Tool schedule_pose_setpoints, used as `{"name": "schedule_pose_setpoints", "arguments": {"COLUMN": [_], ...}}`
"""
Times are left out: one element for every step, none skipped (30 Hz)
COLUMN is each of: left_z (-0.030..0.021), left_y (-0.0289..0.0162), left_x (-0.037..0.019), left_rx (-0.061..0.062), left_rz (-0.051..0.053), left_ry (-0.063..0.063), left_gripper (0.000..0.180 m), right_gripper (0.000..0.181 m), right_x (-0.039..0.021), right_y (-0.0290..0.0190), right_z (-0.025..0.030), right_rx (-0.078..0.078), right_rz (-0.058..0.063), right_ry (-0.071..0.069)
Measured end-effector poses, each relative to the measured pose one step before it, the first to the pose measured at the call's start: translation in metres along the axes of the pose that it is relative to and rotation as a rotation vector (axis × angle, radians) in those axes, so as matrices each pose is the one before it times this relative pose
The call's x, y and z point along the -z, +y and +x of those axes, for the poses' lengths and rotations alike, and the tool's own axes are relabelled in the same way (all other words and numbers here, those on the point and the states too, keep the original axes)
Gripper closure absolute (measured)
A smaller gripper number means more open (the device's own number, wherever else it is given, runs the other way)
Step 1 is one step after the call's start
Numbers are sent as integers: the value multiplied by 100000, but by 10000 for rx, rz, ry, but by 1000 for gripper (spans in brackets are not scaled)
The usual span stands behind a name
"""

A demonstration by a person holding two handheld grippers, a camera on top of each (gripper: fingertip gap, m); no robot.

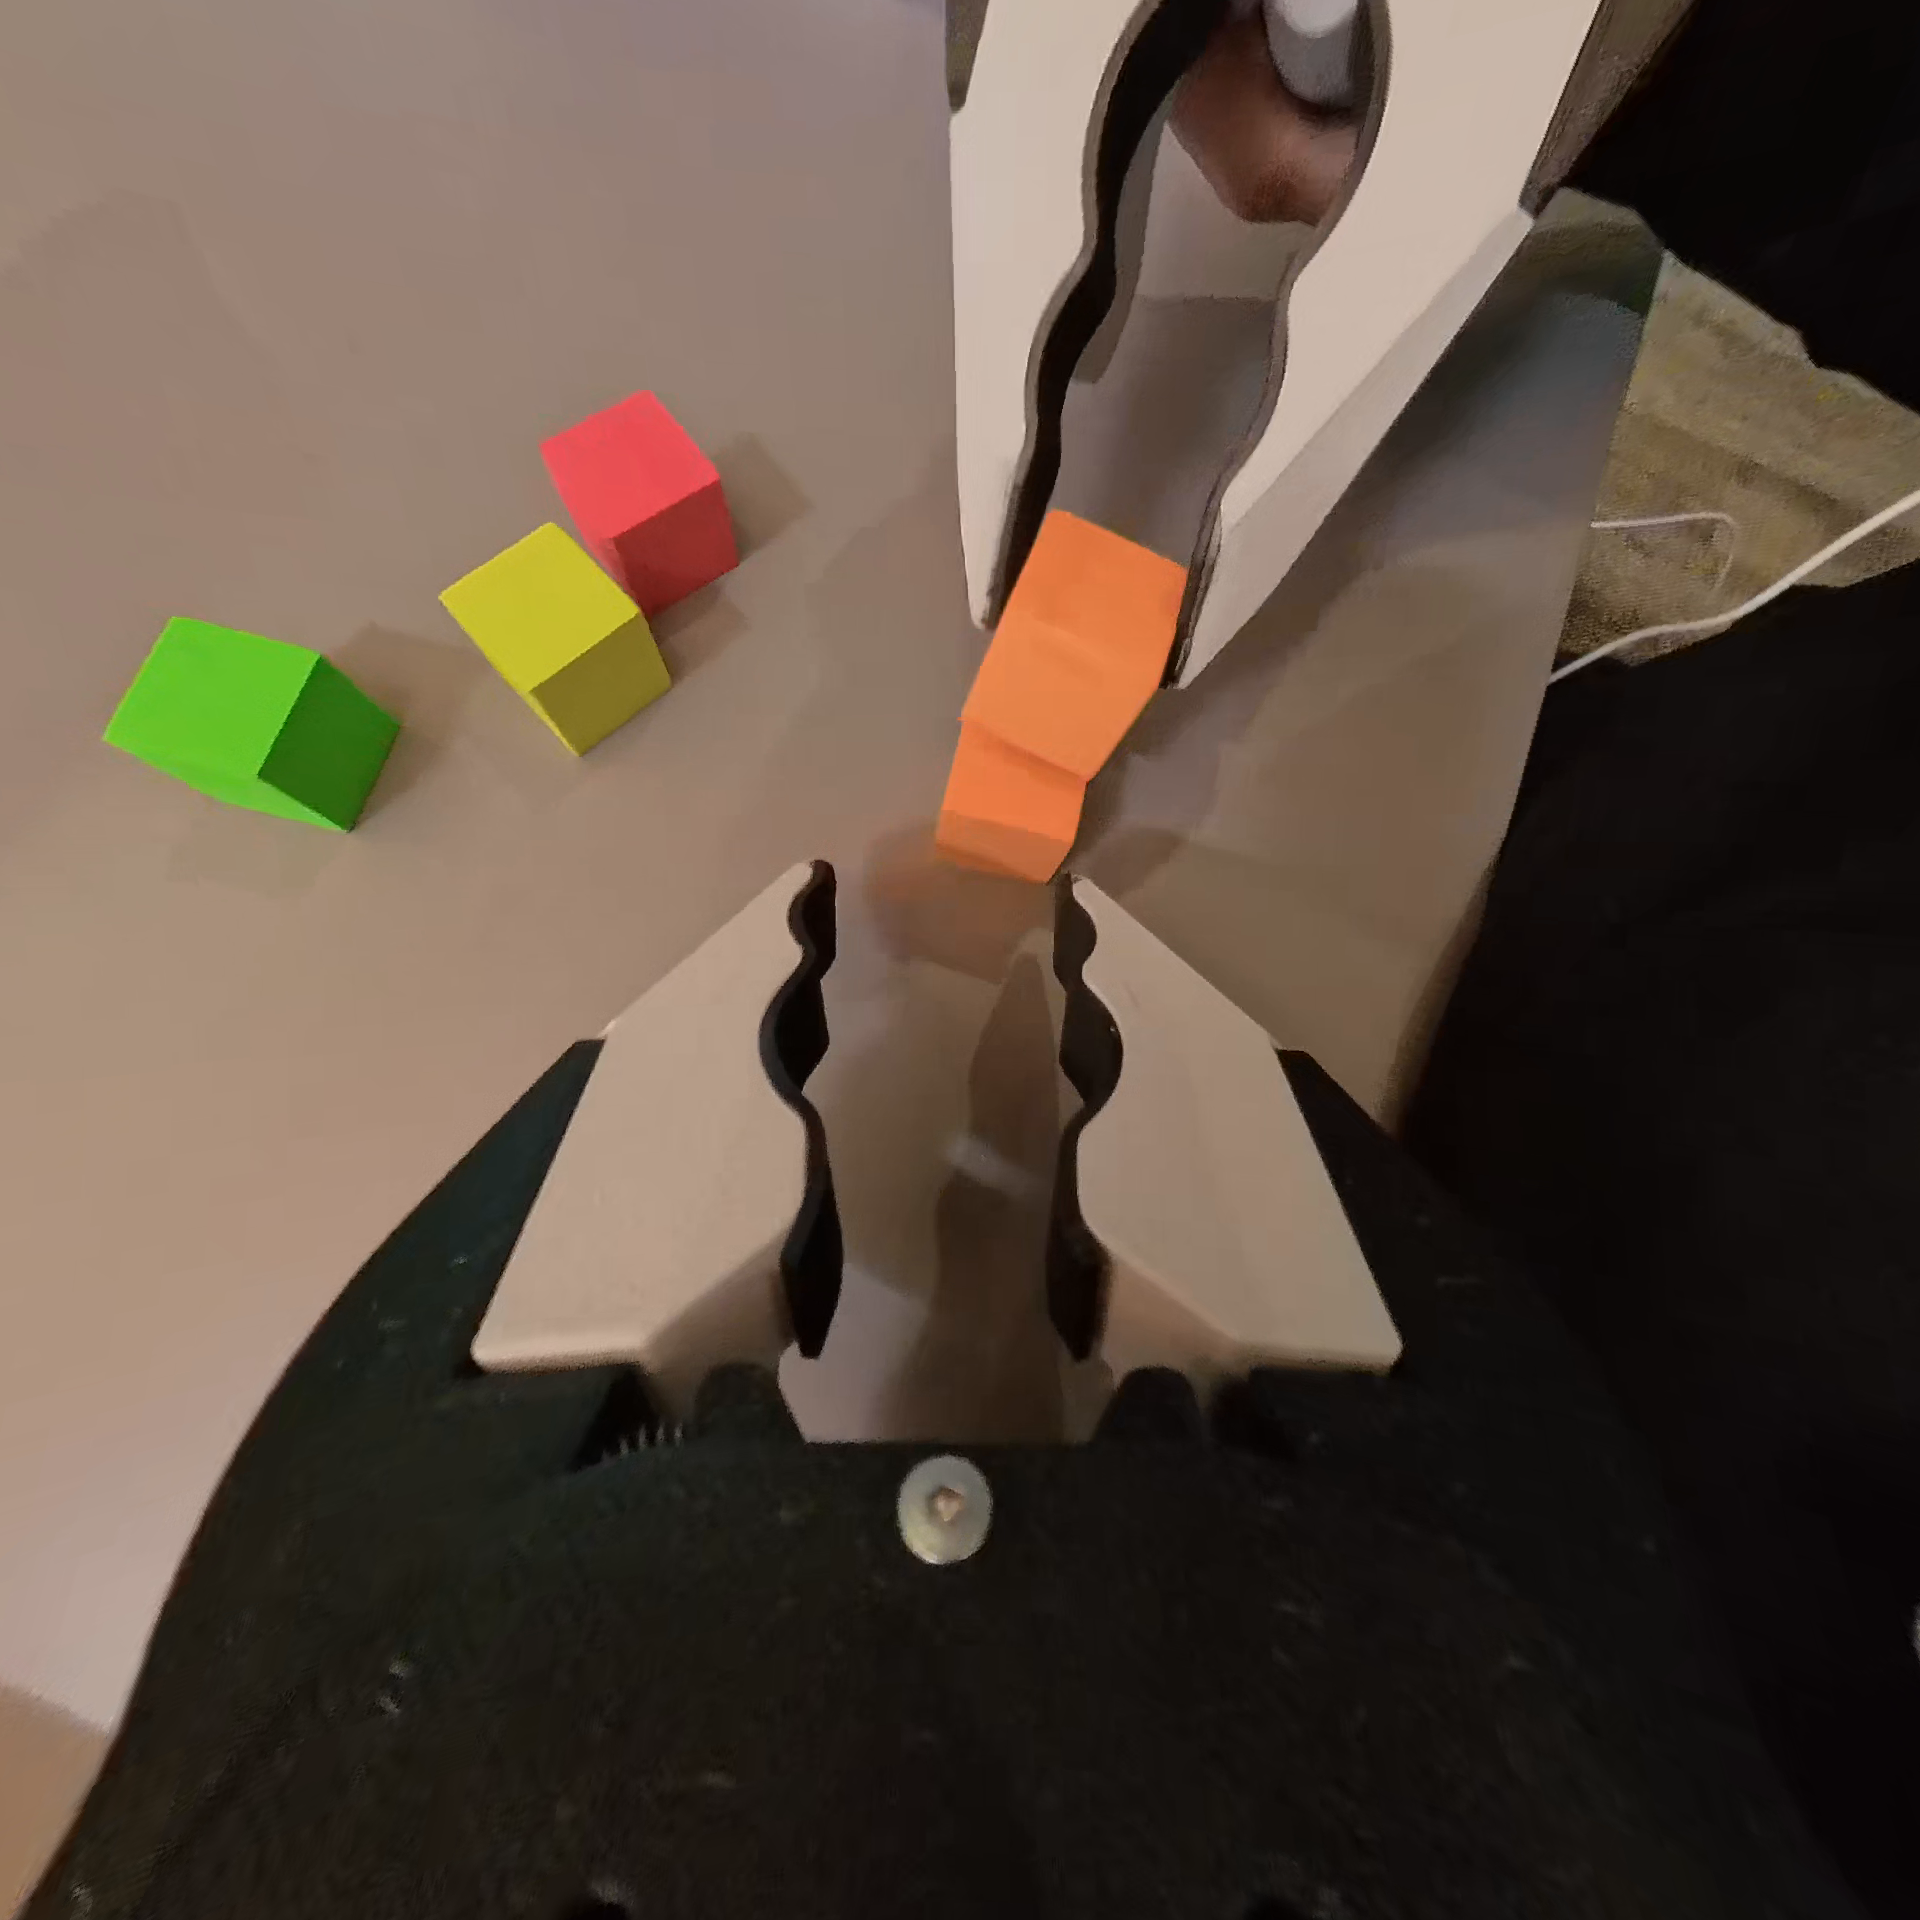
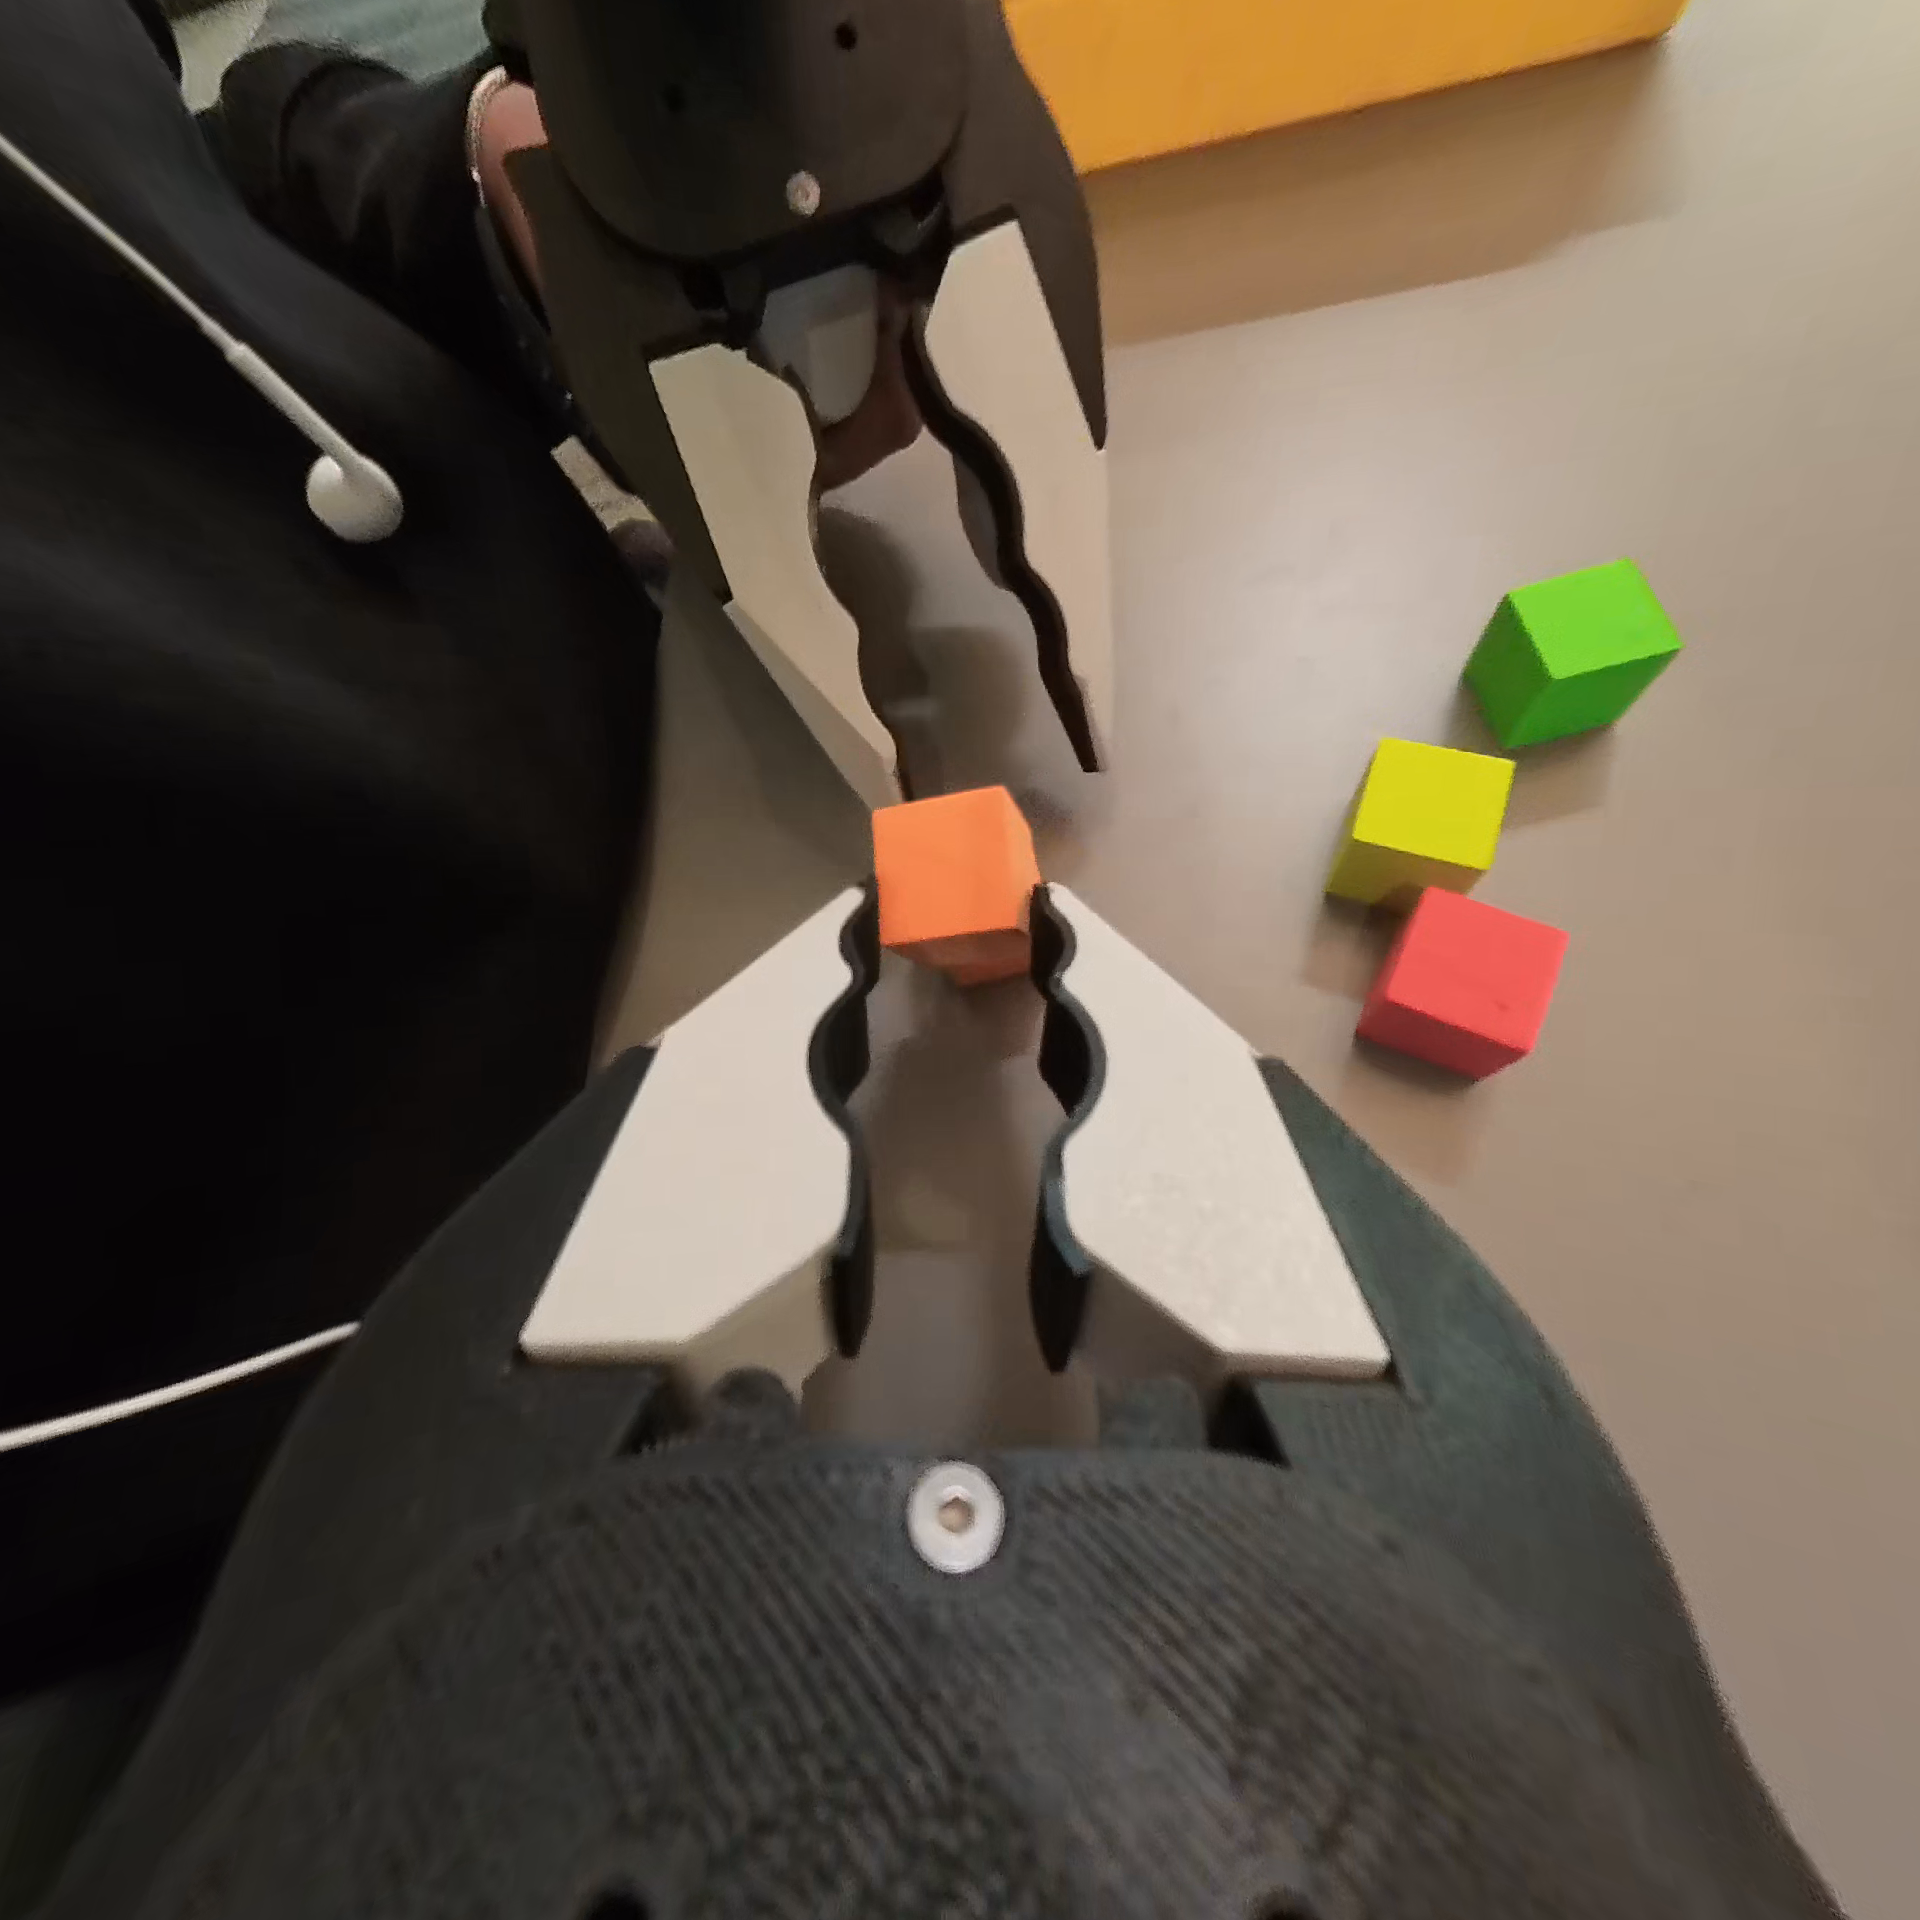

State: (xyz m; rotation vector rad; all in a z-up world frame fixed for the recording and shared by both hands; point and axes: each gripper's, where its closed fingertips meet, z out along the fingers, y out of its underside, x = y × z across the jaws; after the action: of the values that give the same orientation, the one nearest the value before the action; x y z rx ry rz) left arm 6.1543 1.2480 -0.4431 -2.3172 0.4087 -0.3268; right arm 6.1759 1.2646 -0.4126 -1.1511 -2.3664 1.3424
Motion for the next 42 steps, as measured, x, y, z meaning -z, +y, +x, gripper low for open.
{"name": "schedule_pose_setpoints", "arguments": {"left_z": [5, 55, 69, 90, 91, 97, 122, 110, 77, 32, 20, 44, 45, 17, 6, 15, 16, 12, 19, 7, -1, -16, 6, 4, 10, -1, -5, 6, 10, -1, -23, -22, -56, -60, -82, -81, -100, -110, -132, -140, -133, -121], "left_y": [59, 35, 38, 20, -7, -44, -39, -38, -3, 1, -10, -28, -20, 2, 13, 5, 16, 2, 12, 6, 16, 10, -3, -9, -10, -1, -1, -8, -19, -6, -1, -9, -12, -10, -33, -36, -41, -31, -2, 1, 18, 24], "left_x": [37, 23, 15, 5, -17, -34, -51, -66, -79, -77, -60, -66, -53, -47, -38, -32, -30, -27, -35, -28, -23, -29, -28, -18, -11, -23, -3, -4, 4, 3, 26, 32, 50, 74, 96, 104, 109, 110, 108, 106, 91, 84], "left_rx": [56, 46, 20, 8, 14, 14, 7, -5, -22, -29, -18, -2, 8, 2, -2, 1, 9, 10, 9, 5, 2, -1, -2, -2, -6, -12, -10, 0, 6, 4, 3, 5, 9, 10, 19, 27, 31, 33, 26, 24, 30, 36], "left_rz": [30, 35, 28, 27, 36, 42, 37, 20, -2, -8, 3, 13, 15, 10, 7, 8, 11, 12, 9, 8, 1, 0, 3, 4, 1, -6, -1, 6, 10, 10, 8, 8, 9, 17, 28, 37, 42, 30, 23, 20, 14, 14], "left_ry": [23, 29, 27, 30, 27, 38, 50, 43, 20, 1, 2, 27, 33, 21, 12, 16, 17, 23, 23, 15, 11, 5, 13, 17, 6, -1, -5, 5, 9, 1, -5, -7, -15, -22, -18, -12, -14, -19, -32, -42, -35, -28], "left_gripper": [141, 141, 141, 141, 141, 141, 141, 140, 140, 141, 140, 140, 140, 140, 140, 140, 140, 140, 140, 141, 141, 141, 140, 141, 141, 141, 141, 141, 141, 141, 141, 141, 141, 141, 141, 141, 141, 141, 141, 141, 141, 141], "right_gripper": [154, 154, 154, 154, 154, 154, 154, 154, 154, 154, 154, 154, 154, 154, 154, 154, 154, 154, 154, 154, 154, 154, 154, 154, 154, 154, 154, 154, 154, 154, 154, 154, 154, 154, 154, 154, 154, 154, 154, 154, 154, 154], "right_x": [-183, -155, -145, -131, -109, -103, -74, -61, -66, -58, -65, -59, -49, -23, -2, -3, 7, 6, 8, 13, 5, -2, -15, -18, 3, -4, -11, -29, -37, -25, -20, -8, 18, 12, 31, 8, 12, 3, 4, 15, 1, -1], "right_y": [63, 44, 31, 43, 44, 18, -6, -19, -3, 4, 18, 32, 22, -6, -7, -2, -4, 10, -9, -30, -34, -4, 33, 7, -44, -48, -23, 32, -5, -20, -11, -3, 8, 18, 17, 9, 8, -1, -1, -3, -5, -9], "right_z": [-19, -1, 8, 30, 37, 14, 10, 1, -7, -24, 23, 19, 15, 24, 19, 5, 23, 23, 20, 7, -11, 22, 37, 18, 7, 17, 22, 29, 4, -6, -8, 8, 11, 5, 12, 7, 16, 17, 33, 30, 31, 30], "right_rx": [55, 41, 34, 31, 35, 35, 24, 13, 4, -5, -5, 0, -10, -27, -37, -32, -17, -1, 16, 21, 9, -9, -12, -4, 0, -2, -1, 2, 1, -3, -8, -12, -16, -23, -28, -37, -58, -84, -103, -109, -104, -105], "right_rz": [-189, -171, -164, -162, -155, -132, -106, -93, -92, -90, -87, -89, -69, -48, -39, -32, -28, -26, -20, -3, 8, -6, -21, -4, 20, 16, -8, -26, -4, 8, 6, 6, 3, 5, 11, 16, 19, 23, 23, 18, 16, 19], "right_ry": [-171, -159, -136, -96, -73, -74, -68, -62, -72, -70, -45, -30, -37, -36, -31, -23, -5, 17, 30, 21, 8, 9, 11, 1, -1, 6, 12, 18, 2, -10, -5, 0, 3, 5, 10, 18, 31, 49, 70, 94, 111, 110]}}
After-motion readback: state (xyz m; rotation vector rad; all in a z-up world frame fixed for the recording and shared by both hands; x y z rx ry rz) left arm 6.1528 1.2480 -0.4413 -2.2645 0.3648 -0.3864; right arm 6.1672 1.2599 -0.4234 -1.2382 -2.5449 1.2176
